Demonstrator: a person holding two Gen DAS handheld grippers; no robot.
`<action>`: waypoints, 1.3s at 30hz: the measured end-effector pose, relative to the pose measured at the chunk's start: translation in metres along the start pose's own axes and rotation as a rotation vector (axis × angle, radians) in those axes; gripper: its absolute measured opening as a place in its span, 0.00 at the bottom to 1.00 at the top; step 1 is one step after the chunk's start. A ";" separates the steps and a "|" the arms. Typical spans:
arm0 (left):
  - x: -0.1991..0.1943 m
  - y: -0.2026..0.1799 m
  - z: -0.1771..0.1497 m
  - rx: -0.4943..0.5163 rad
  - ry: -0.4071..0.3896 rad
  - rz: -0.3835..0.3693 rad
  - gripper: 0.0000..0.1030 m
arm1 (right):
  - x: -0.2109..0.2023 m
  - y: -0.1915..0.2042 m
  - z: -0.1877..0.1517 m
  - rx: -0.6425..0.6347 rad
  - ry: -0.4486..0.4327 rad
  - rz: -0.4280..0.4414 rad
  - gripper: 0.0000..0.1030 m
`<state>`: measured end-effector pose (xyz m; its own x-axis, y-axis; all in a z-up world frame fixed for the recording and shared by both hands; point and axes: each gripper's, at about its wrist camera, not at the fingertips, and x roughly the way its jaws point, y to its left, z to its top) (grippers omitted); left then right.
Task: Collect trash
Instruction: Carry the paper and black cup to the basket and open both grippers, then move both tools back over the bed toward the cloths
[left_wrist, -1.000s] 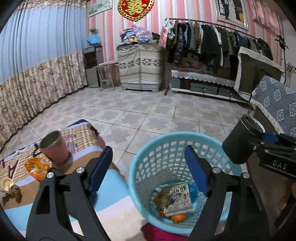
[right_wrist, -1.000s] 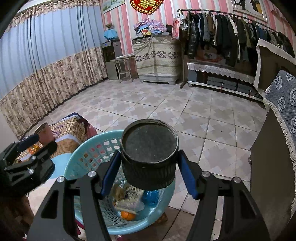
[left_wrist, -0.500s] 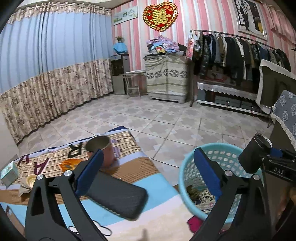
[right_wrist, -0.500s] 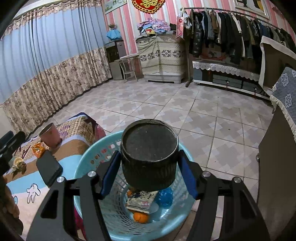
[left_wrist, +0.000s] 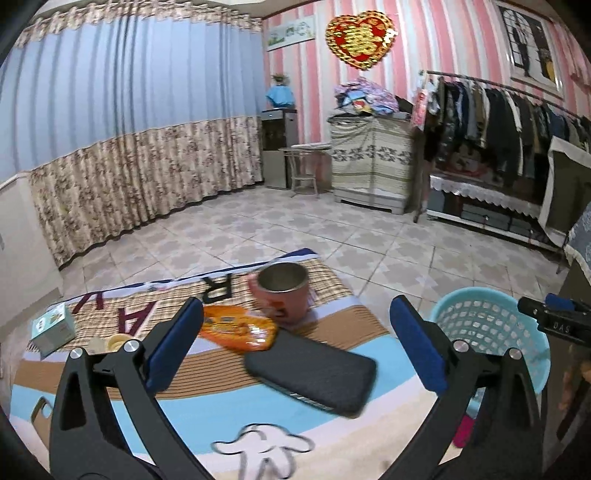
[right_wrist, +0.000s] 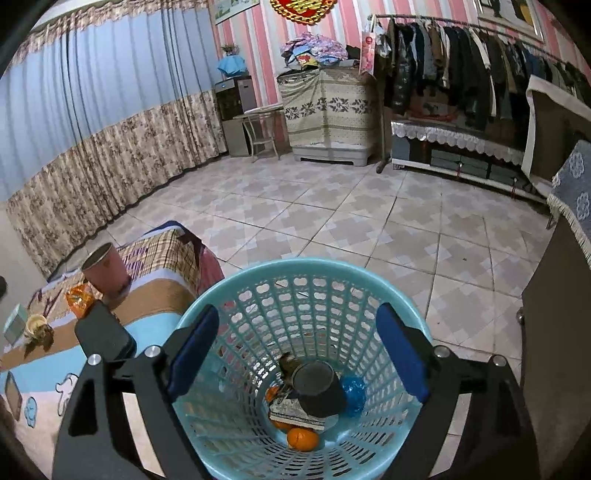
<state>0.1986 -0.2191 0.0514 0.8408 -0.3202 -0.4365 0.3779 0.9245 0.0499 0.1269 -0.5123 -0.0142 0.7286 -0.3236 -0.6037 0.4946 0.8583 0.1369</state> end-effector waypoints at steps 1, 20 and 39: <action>-0.004 0.011 -0.001 -0.003 -0.008 0.017 0.95 | -0.001 0.006 -0.001 -0.009 -0.005 -0.008 0.89; 0.008 0.229 -0.047 -0.195 0.105 0.277 0.95 | 0.014 0.163 -0.022 -0.111 -0.019 0.098 0.93; 0.030 0.338 -0.079 -0.341 0.205 0.408 0.95 | 0.050 0.365 -0.072 -0.376 0.072 0.341 0.93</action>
<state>0.3214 0.0999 -0.0156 0.7873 0.0924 -0.6096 -0.1371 0.9902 -0.0269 0.3096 -0.1867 -0.0504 0.7775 0.0167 -0.6287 0.0199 0.9985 0.0512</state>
